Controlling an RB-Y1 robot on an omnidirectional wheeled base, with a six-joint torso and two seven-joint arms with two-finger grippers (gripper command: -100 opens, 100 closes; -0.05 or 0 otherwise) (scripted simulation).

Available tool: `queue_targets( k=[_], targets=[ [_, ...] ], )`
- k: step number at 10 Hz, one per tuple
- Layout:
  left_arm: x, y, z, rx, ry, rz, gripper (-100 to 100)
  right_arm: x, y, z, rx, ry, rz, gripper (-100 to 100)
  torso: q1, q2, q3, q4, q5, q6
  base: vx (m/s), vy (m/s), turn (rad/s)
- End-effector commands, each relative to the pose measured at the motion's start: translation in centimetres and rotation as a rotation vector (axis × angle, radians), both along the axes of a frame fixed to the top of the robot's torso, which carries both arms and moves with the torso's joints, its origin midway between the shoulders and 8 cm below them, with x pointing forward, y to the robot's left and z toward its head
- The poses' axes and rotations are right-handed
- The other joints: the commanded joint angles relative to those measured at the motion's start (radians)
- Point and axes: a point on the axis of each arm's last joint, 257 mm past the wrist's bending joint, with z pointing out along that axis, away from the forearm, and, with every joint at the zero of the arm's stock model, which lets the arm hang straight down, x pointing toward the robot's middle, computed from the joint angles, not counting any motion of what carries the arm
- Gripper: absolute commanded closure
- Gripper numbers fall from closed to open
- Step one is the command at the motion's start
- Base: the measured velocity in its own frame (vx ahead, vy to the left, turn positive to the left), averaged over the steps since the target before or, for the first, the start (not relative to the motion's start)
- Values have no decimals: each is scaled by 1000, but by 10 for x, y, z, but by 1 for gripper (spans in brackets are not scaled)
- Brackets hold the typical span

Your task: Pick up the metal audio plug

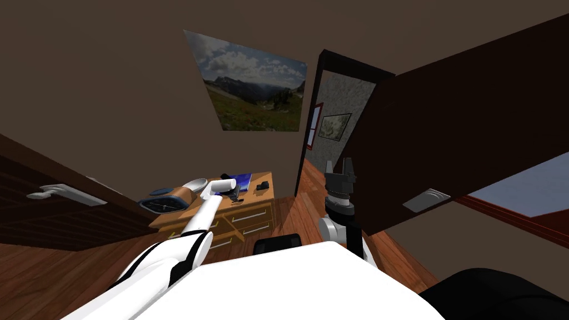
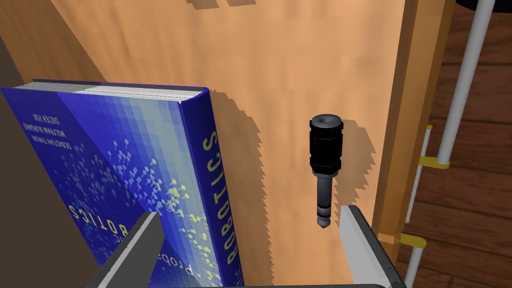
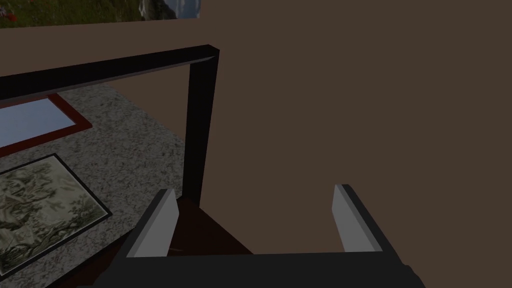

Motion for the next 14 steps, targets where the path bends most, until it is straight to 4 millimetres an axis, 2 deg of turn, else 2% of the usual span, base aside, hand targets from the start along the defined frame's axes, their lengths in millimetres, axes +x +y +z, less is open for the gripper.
queue_targets(
  k=[1, 2, 3, 7, 9, 10, 11, 12, 14],
  targets=[
    [-17, 5, -14, -17, 69, 23, -100, 0, 0, 0, 0, 0, 0, 0, 0, 0, 0, 0, 0, 0, 26, 26, -121],
    [-30, 10, -23, -29, 116, 41, -100, 0, 0, 0, 0, 0, 0, 0, 0, 0, 0, 0, 0, 0, 37, 37, -148],
    [-31, 10, -23, -30, 121, 41, -100, 0, 0, 0, 0, 0, 0, 0, 1, -1, 0, 0, 0, 0, 29, 29, -67],
    [-75, 22, -48, -76, 276, 100, -100, 0, 0, 0, 0, 0, 0, 0, 0, -1, 0, 0, 0, 0, 37, 29, -111],
    [-88, 24, -55, -91, 319, 116, -100, 0, 0, 0, 0, 0, 0, 0, 0, 0, 0, 0, 0, 0, 27, 20, -51],
    [-84, 24, -52, -86, 305, 111, -100, 0, 0, 0, 0, 0, 0, 0, -1, 0, 0, 0, 0, 0, 11, 7, -6],
    [-85, 24, -53, -87, 309, 112, 0, 0, 0, 0, 0, 0, 0, 0, -1, 1, 0, 0, 0, 0, 0, 0, 0],
    [-88, 22, -62, -87, 306, 112, -100, 0, 0, 0, 0, 0, 0, 0, -2, 1, 1, 0, 0, 0, 14, 10, -4],
    [-91, 19, -73, -87, 304, 111, -100, 0, 0, 0, 0, 0, 0, 0, -1, 0, 0, 0, 0, 0, 21, 14, -4]
  ],
)
